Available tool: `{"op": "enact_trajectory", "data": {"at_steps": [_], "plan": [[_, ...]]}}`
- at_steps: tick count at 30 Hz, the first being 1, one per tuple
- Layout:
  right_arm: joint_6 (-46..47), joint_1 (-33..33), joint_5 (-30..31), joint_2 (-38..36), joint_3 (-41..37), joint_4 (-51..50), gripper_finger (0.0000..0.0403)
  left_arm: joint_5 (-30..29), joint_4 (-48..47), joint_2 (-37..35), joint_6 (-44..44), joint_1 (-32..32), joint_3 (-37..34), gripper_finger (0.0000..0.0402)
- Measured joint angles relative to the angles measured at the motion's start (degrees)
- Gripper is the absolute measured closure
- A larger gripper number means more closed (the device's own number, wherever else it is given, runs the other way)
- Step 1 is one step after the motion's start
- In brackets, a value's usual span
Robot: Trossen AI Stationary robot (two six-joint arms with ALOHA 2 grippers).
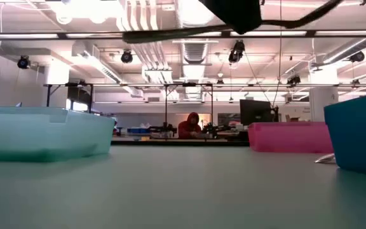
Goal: Sort silverware by color (type)
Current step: Put the black spoon into the red bin
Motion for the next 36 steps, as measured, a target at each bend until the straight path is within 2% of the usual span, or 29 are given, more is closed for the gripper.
{"op": "enact_trajectory", "data": {"at_steps": [5,15,21,25,32,36], "plan": [[-7.3,-5.3,8.6,-2.6,1.2,-0.2,0.0284,-6.6,-5.4,-4.6,0.5,0.4,0.2,0.0401],[-35.9,-25.8,8.3,-3.1,4.8,1.1,0.0284,-17.5,-14.6,-9.9,3.6,2.4,0.3,0.0401],[-52.1,-36.7,8.3,-3.1,3.9,8.4,0.0284,-17.1,-20.7,-9.6,6.2,7.4,-1.7,0.0402],[-58.5,-42.7,7.7,-3.0,3.5,11.7,0.0284,-13.5,-21.6,-9.7,11.8,11.4,-2.9,0.0402],[-60.7,-47.8,7.8,-3.0,1.4,12.8,0.0284,-11.0,-22.0,-12.8,16.7,16.2,-5.9,0.0402],[-60.2,-47.9,7.8,-3.0,-1.1,15.4,0.0284,-10.2,-20.8,-18.5,15.9,17.7,-12.2,0.0402]]}}
